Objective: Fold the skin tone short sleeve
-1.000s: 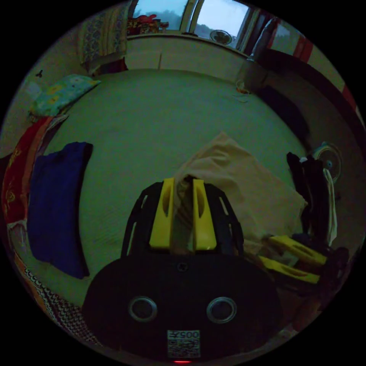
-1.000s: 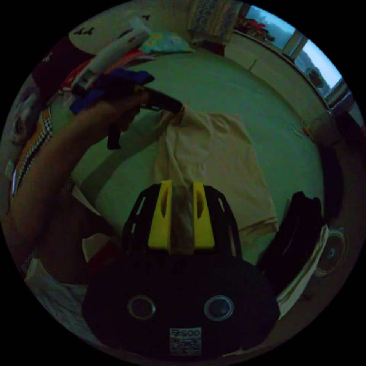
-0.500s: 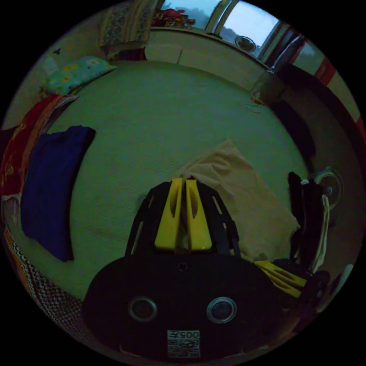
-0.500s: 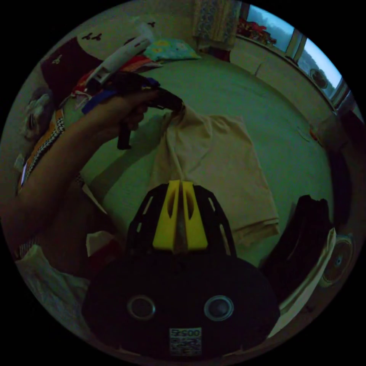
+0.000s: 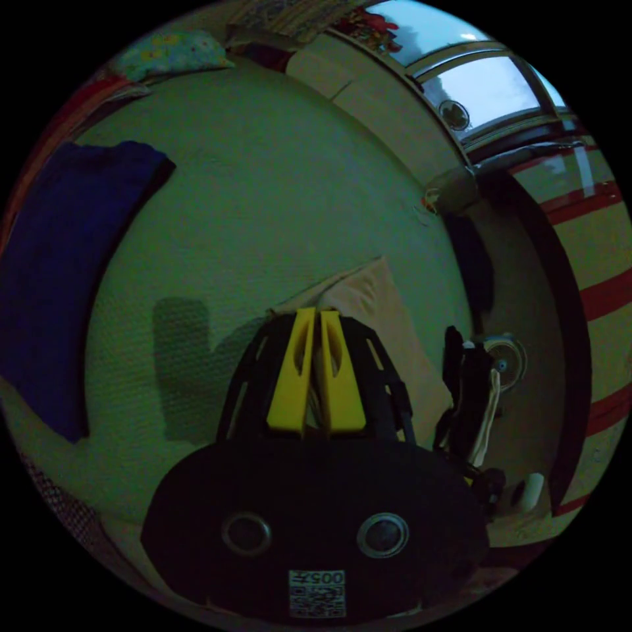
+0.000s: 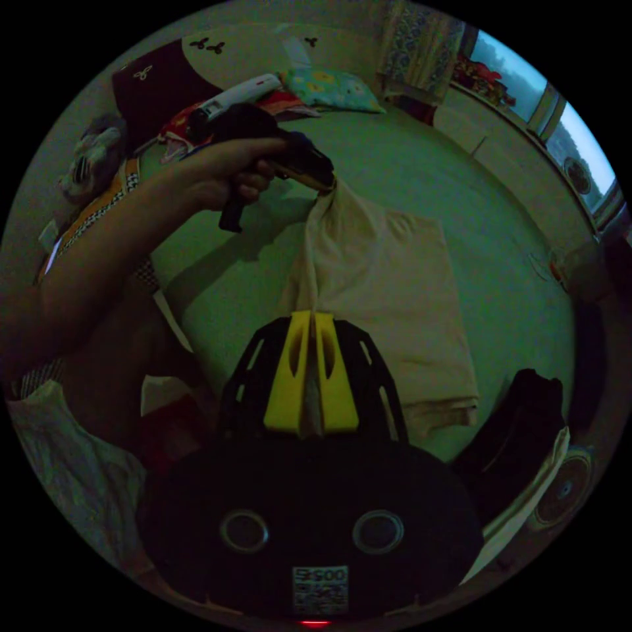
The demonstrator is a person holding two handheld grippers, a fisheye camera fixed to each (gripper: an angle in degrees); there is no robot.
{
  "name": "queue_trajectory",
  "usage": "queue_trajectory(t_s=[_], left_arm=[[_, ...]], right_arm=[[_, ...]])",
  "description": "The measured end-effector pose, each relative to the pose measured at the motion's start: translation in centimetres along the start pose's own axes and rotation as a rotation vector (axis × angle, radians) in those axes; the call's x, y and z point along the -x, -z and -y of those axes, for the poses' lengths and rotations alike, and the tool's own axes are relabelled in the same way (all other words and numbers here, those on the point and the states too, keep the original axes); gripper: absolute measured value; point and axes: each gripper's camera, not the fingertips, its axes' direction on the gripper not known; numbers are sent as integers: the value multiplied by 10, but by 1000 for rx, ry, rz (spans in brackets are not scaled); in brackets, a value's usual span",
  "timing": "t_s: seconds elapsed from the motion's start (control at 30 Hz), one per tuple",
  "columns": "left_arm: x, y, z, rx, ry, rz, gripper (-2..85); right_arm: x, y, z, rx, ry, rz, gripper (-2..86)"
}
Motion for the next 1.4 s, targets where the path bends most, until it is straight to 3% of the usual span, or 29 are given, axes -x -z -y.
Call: queue_trajectory(t_s=[0.4,0.7,1.03,1.4], left_arm=[[-21,-2,-1,5,-125,84,8],[-41,-1,-4,2,-162,120,9],[-90,-2,-14,-17,-344,386,22],[-111,16,-20,-57,-347,334,21]], right_arm=[[12,-9,21,-10,65,83,-17],[39,-54,49,146,133,24,-17],[35,-87,71,219,120,9,-17],[33,-108,87,227,121,2,-17]])
